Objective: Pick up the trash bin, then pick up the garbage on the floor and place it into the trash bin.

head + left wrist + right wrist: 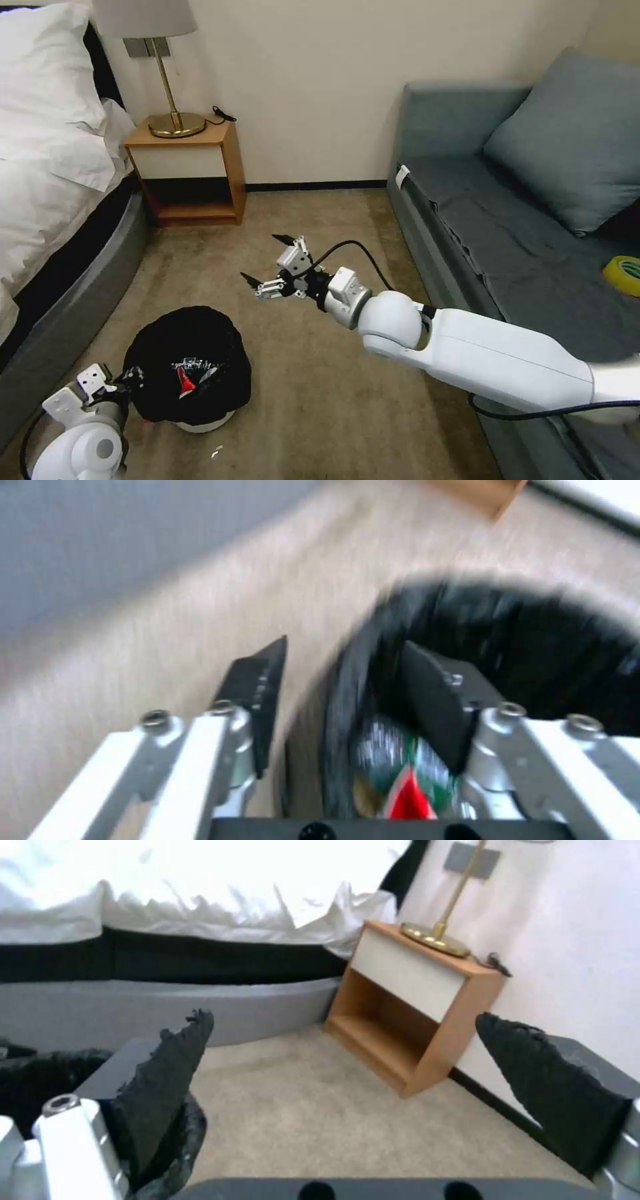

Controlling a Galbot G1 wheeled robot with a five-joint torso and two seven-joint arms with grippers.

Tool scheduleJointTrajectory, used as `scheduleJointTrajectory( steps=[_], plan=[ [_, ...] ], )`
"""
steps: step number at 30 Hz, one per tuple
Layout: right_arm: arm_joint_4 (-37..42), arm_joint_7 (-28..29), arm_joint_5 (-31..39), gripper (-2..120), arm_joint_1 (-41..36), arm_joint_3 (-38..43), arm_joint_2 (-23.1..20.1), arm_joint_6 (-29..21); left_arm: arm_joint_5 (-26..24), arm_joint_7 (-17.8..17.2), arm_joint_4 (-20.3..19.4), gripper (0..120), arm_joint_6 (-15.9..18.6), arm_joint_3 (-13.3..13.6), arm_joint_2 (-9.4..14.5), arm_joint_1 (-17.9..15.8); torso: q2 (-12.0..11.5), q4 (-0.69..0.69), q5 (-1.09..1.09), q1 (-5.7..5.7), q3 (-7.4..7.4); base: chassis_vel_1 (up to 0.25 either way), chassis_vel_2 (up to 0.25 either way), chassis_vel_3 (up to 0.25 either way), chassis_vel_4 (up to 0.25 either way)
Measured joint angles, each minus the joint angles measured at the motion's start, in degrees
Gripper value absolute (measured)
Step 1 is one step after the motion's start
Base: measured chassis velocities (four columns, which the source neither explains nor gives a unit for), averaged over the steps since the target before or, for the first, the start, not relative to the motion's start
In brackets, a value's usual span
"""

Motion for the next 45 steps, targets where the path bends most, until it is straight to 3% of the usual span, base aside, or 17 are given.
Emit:
scheduleJointTrajectory(
  steps=[1,2,3,7,9,11,14,15,19,20,24,25,28,31,34,39,45],
  plan=[
    [0.33,0.01,0.00,100,-0.79,1.02,-0.22,-0.02,1.89,2.10,-0.13,58,-2.02,-0.23,0.04,0.34,0.00,0.01,0.00,0.00,0.00,0.000,0.000,0.000,0.000],
    [1.31,0.29,0.07,100,-3.57,4.32,-0.71,-0.25,6.64,8.59,-0.59,67,-7.83,-0.96,0.14,1.31,0.00,0.01,0.01,0.00,0.00,0.000,0.000,0.000,0.000],
    [1.31,0.29,0.07,100,-3.57,4.32,-0.71,-0.25,6.64,8.59,-0.59,67,-7.83,-0.96,0.14,1.31,0.00,0.01,0.01,0.00,0.00,0.000,0.000,0.000,0.000],
    [5.70,5.43,-0.03,100,-12.62,15.82,-3.35,-1.72,13.68,21.62,-2.17,84,-20.68,-2.37,0.14,3.69,0.00,0.00,0.03,0.00,0.00,0.000,0.000,0.000,0.000],
    [6.53,6.66,-0.30,100,-14.00,17.55,-3.96,-1.72,14.09,22.87,-2.43,88,-22.01,-2.41,0.09,3.96,0.00,-0.01,0.02,0.00,0.00,0.000,0.000,0.000,0.000],
    [9.86,10.10,-2.61,100,-21.64,27.10,-5.65,-1.13,15.95,27.14,-3.54,98,-26.94,-2.03,-0.13,4.60,0.00,0.00,0.02,0.00,0.00,0.000,0.000,0.000,0.000],
    [12.58,11.55,-5.35,100,-29.72,35.86,-5.52,-0.70,17.16,28.87,-4.26,100,-28.42,-1.44,-0.17,4.56,0.00,-0.01,0.02,0.00,0.00,0.000,0.000,0.000,0.000],
    [12.58,11.55,-5.35,100,-29.72,35.86,-5.52,-0.70,17.16,28.87,-4.26,100,-28.42,-1.44,-0.17,4.56,0.00,-0.01,0.02,0.00,0.00,0.000,0.000,0.000,0.000],
    [19.51,12.24,-13.88,100,-49.80,56.66,-0.05,-0.54,17.54,30.51,-6.32,100,-28.67,0.15,0.28,5.17,0.00,-0.01,0.01,0.00,0.00,0.000,0.000,0.000,0.000],
    [19.51,12.24,-13.88,100,-49.80,56.66,-0.05,-0.54,17.54,30.51,-6.32,100,-28.67,0.15,0.28,5.17,0.00,-0.01,0.01,0.00,0.00,0.000,0.000,0.000,0.000],
    [25.33,11.13,-27.88,100,-65.72,68.90,9.53,0.81,17.57,30.89,-8.21,100,-29.03,1.08,0.59,6.48,0.01,-0.03,0.01,-0.01,-0.01,0.000,0.000,0.000,0.000],
    [25.33,11.13,-27.88,100,-65.72,68.90,9.53,0.81,17.57,30.89,-8.21,100,-29.03,1.08,0.59,6.48,0.01,-0.03,0.01,-0.01,-0.01,0.000,0.000,0.000,0.000],
    [28.39,10.15,-34.78,100,-71.71,70.45,19.86,1.70,18.24,29.97,-8.42,100,-28.97,2.41,0.61,6.63,0.01,-0.01,0.01,-0.01,-0.01,0.000,0.000,0.000,0.000],
    [29.36,9.74,-37.04,100,-73.77,69.66,23.38,2.11,19.05,28.65,-8.43,100,-28.79,3.20,0.54,6.64,0.02,-0.01,-0.01,-0.01,-0.01,0.000,0.000,0.000,0.000],
    [28.36,9.03,-43.19,100,-78.19,67.16,28.83,5.58,19.77,23.60,-9.17,100,-28.06,5.19,0.54,7.23,0.02,0.00,0.00,0.00,0.00,0.000,0.000,0.000,0.000],
    [25.35,7.95,-48.03,100,-78.95,65.87,31.97,8.25,20.71,19.53,-9.44,100,-27.21,6.96,0.67,7.46,0.02,0.00,0.00,-0.01,0.00,0.000,0.000,0.000,0.000],
    [23.71,7.62,-50.75,100,-79.70,64.68,33.62,8.98,21.58,18.09,-7.90,100,-27.59,8.11,0.51,7.70,0.01,0.00,0.00,0.00,0.00,0.000,0.000,0.000,0.000]
  ],
)
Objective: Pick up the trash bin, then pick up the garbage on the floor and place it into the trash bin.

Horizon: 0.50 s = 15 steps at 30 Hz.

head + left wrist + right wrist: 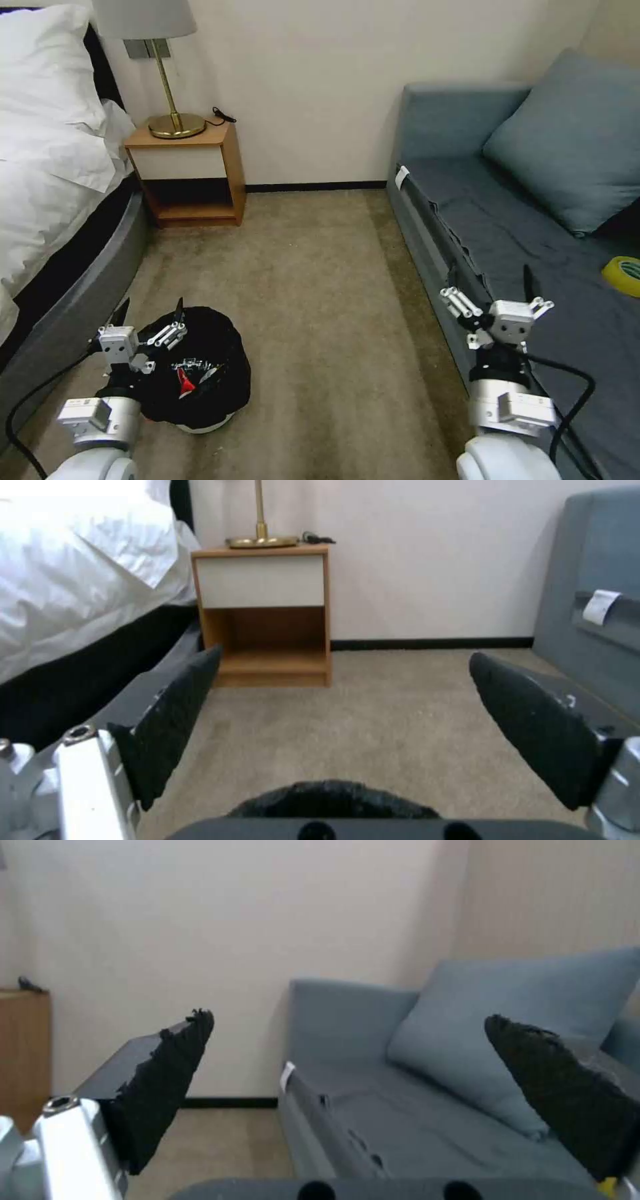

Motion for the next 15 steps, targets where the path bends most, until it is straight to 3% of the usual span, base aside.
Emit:
scheduleJointTrajectory(
  steps=[15],
  plan=[
    [-0.80,-1.17,-0.09,100,-2.37,-1.76,0.71,1.29,0.54,-0.04,0.74,100,-0.67,2.22,0.14,-0.91,0.00,-0.01,0.01,0.00,0.00,0.000,0.000,0.000,0.000]
  ],
)
